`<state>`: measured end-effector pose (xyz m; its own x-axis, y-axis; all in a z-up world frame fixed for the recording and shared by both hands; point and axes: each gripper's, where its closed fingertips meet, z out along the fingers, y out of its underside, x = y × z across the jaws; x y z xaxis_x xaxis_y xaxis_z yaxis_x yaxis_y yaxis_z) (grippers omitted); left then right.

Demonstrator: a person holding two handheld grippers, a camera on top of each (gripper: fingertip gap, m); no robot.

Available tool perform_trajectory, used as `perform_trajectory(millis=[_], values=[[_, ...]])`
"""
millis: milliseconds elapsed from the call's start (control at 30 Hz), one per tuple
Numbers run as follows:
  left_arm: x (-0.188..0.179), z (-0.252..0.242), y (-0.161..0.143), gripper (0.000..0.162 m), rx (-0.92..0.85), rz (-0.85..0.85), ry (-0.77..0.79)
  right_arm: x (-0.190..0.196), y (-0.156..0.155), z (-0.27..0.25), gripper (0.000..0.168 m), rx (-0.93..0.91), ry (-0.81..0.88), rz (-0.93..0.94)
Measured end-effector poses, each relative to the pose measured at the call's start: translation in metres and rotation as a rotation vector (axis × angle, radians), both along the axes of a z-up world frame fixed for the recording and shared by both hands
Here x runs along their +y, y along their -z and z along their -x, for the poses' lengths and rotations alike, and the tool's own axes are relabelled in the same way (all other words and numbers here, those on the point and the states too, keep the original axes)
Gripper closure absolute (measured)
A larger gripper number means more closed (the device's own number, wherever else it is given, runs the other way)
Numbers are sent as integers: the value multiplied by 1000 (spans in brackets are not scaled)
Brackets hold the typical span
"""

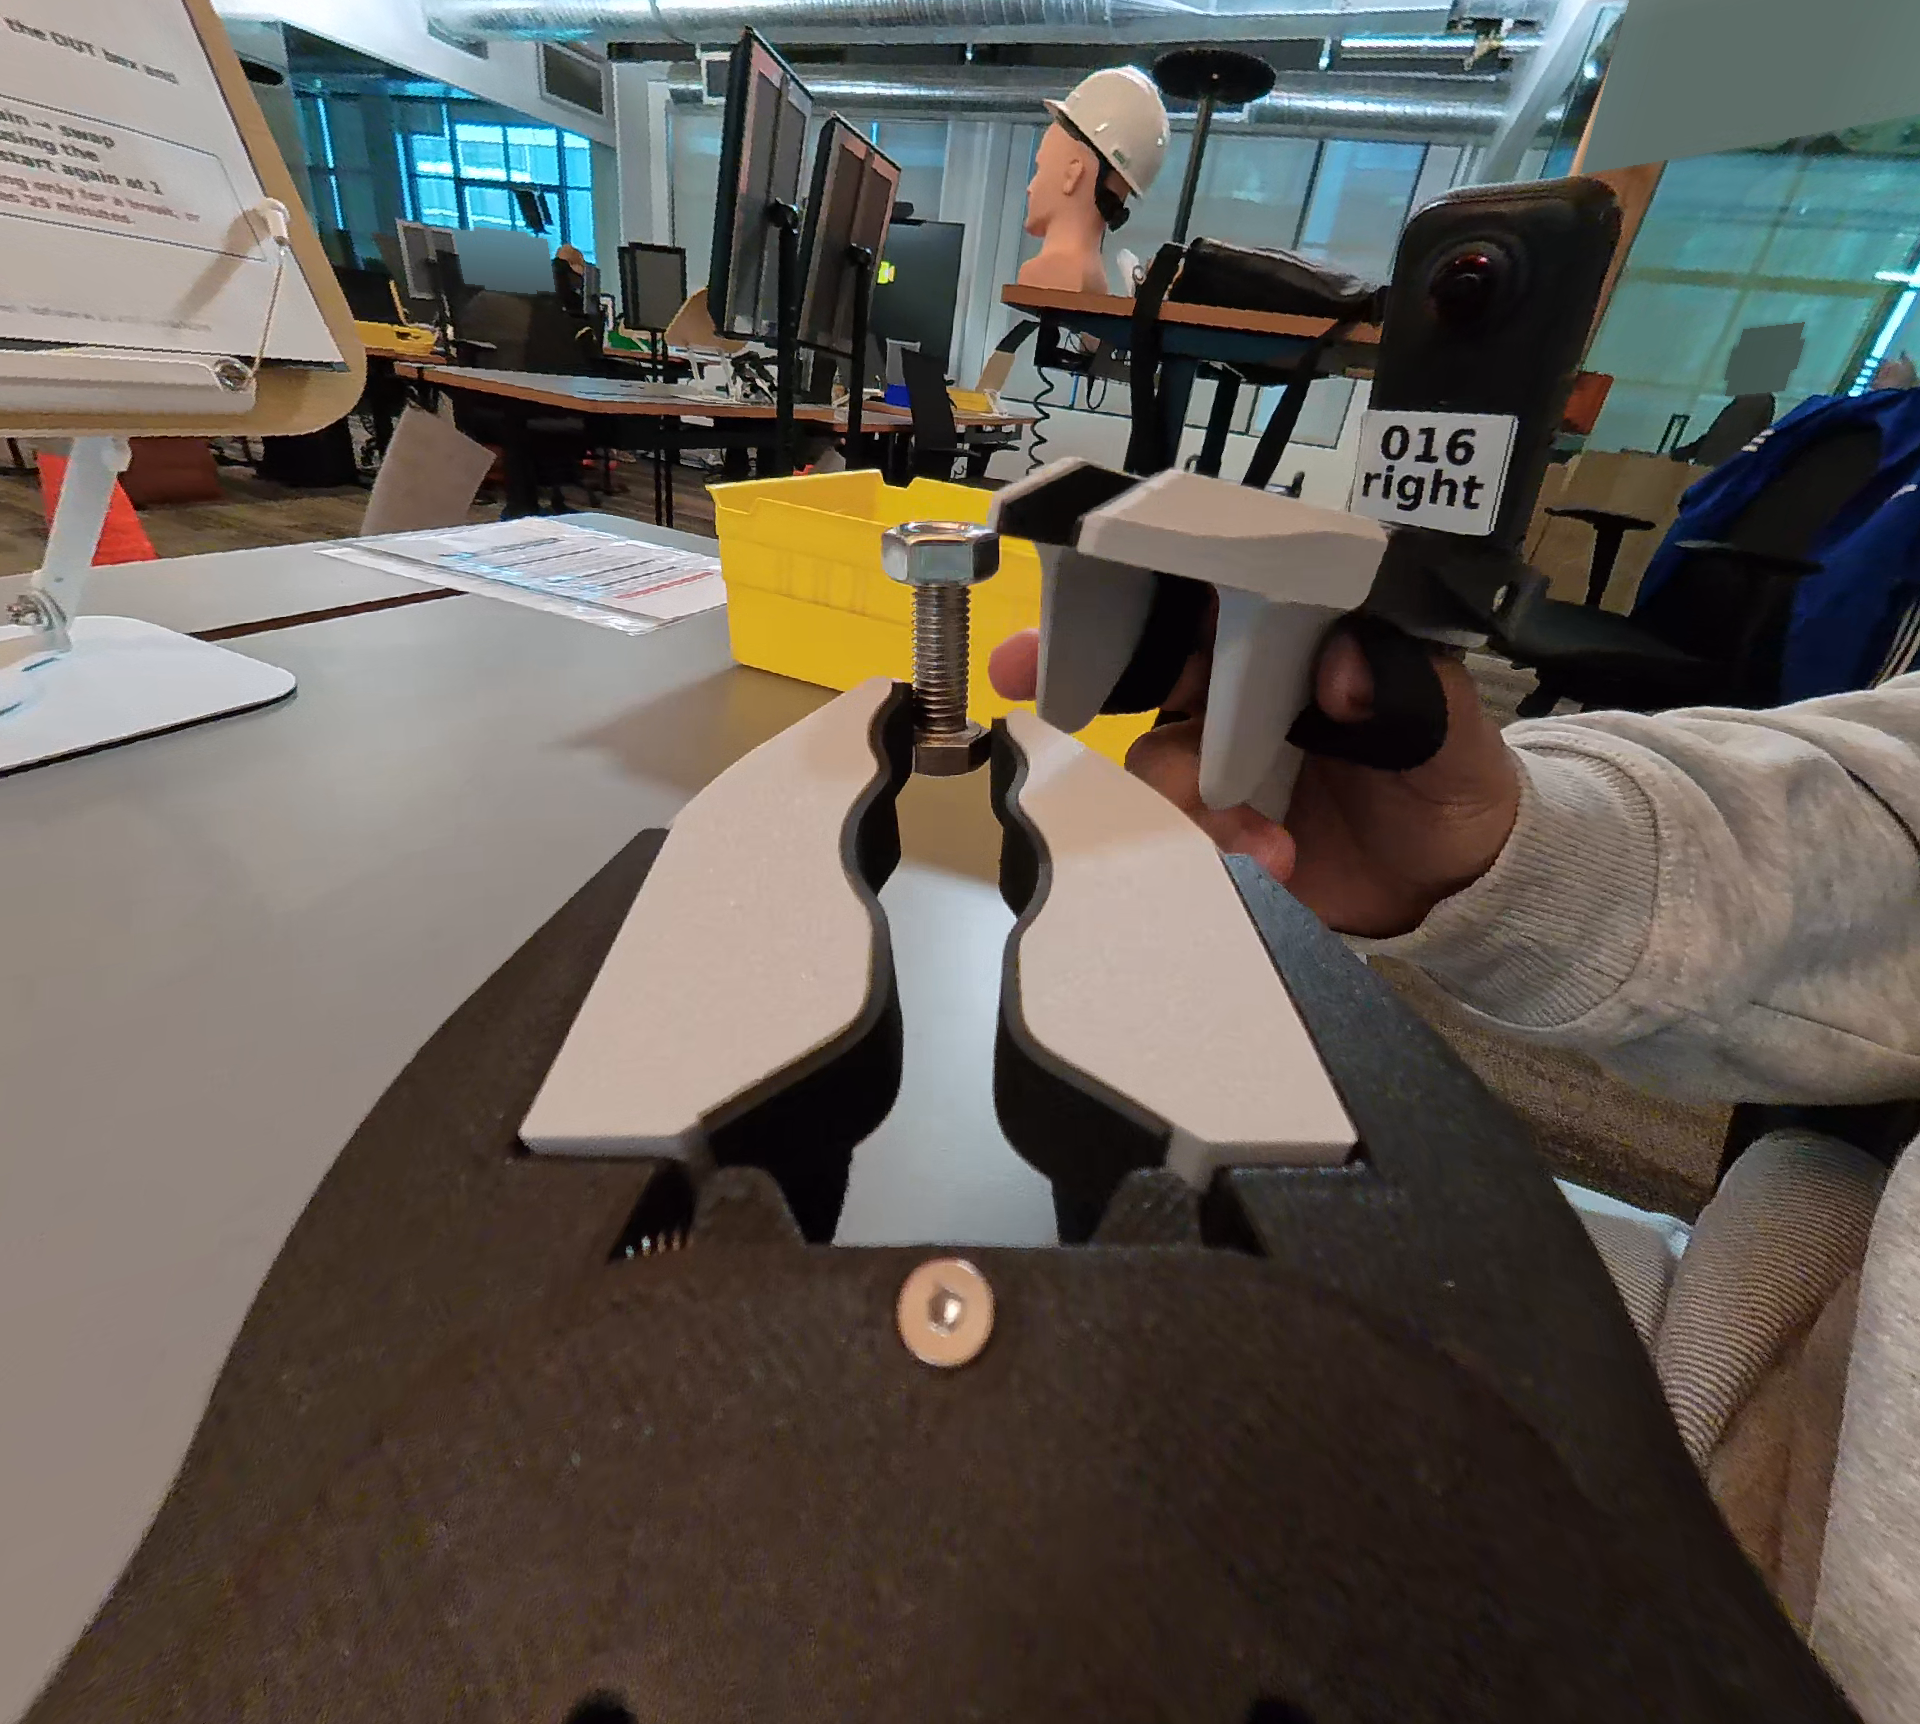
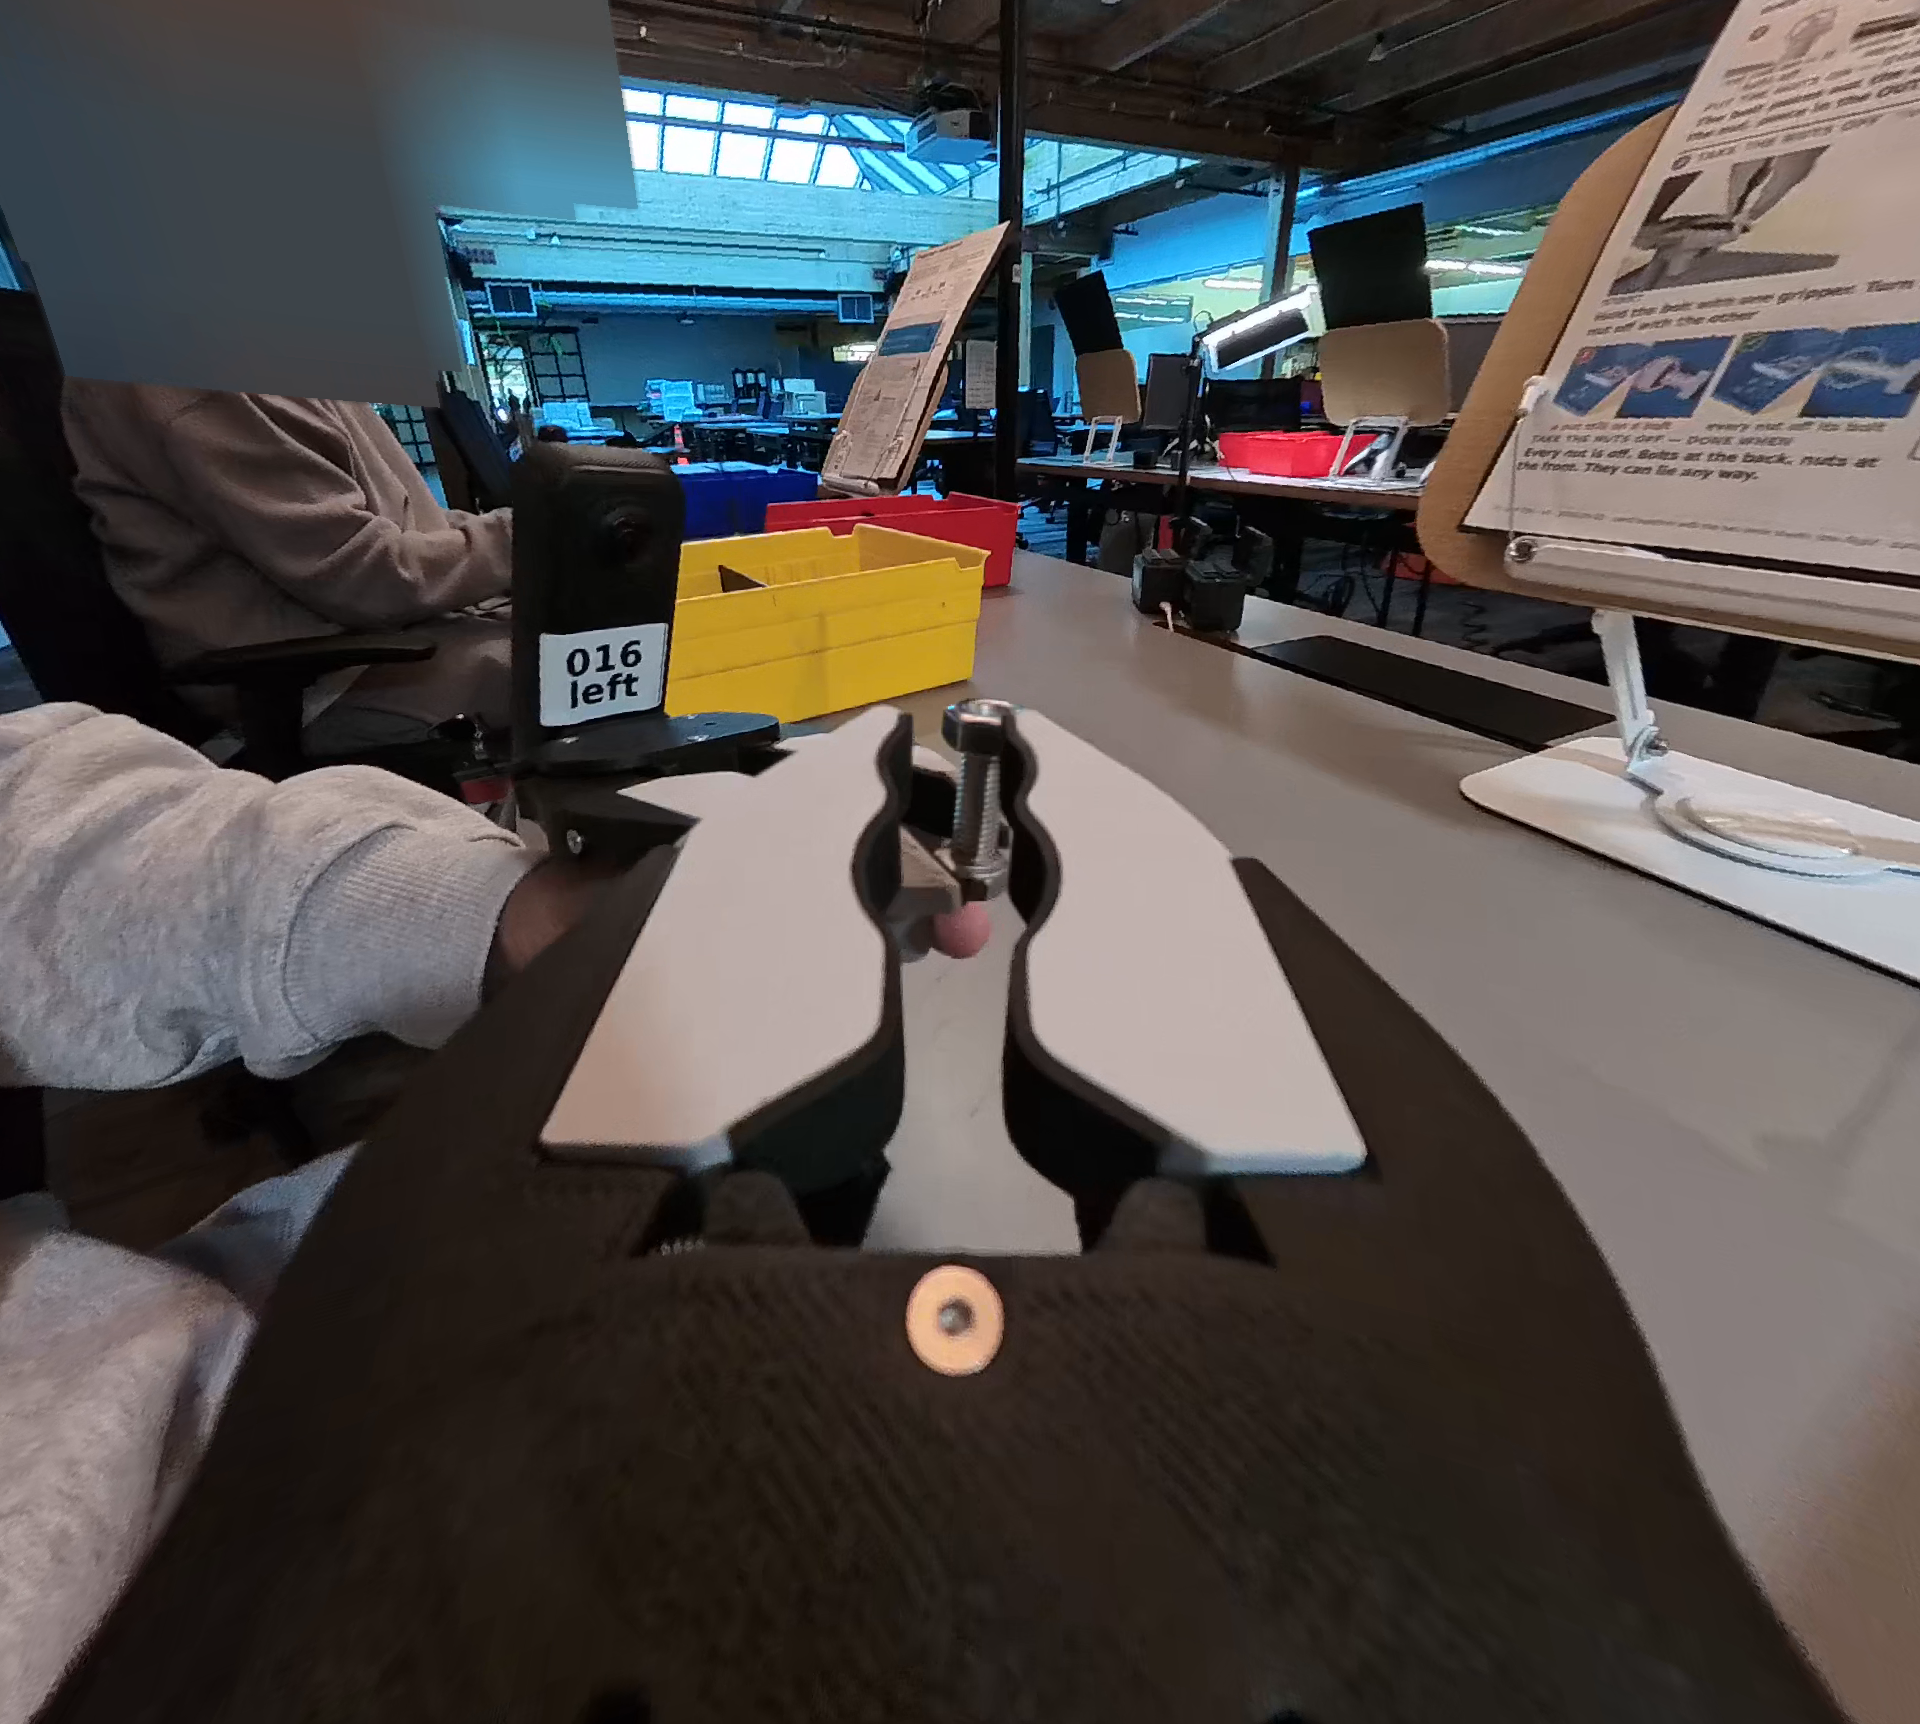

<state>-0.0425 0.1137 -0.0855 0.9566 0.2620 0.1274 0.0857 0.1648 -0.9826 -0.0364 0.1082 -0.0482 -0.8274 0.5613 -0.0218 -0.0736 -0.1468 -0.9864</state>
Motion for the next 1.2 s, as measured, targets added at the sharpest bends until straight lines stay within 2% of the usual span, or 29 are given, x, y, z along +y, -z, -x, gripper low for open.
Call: perform_trajectory(millis=[167, 233, 467, 767, 1033, 1200], values=[[2, -2, 1, 146, 9, 11, 7, 1, 1, 5, 135, -22, 10, 29], [2, -2, 2, 146, 9, 11, 8, -2, 3, 5, 133, -27, 1, 20], [0, 0, 0, 146, 1, 2, -3, -5, 2, -2, 152, 17, -7, -22], [3, -5, 2, 146, 16, 16, 13, -2, 1, 2, 135, 15, 21, 2], [2, -4, 1, 147, 18, 16, 11, -6, 2, -1, 139, 17, 1, -5], [1, -1, 1, 147, 9, 8, 2, -5, 0, -3, 148, 17, -8, -4]])
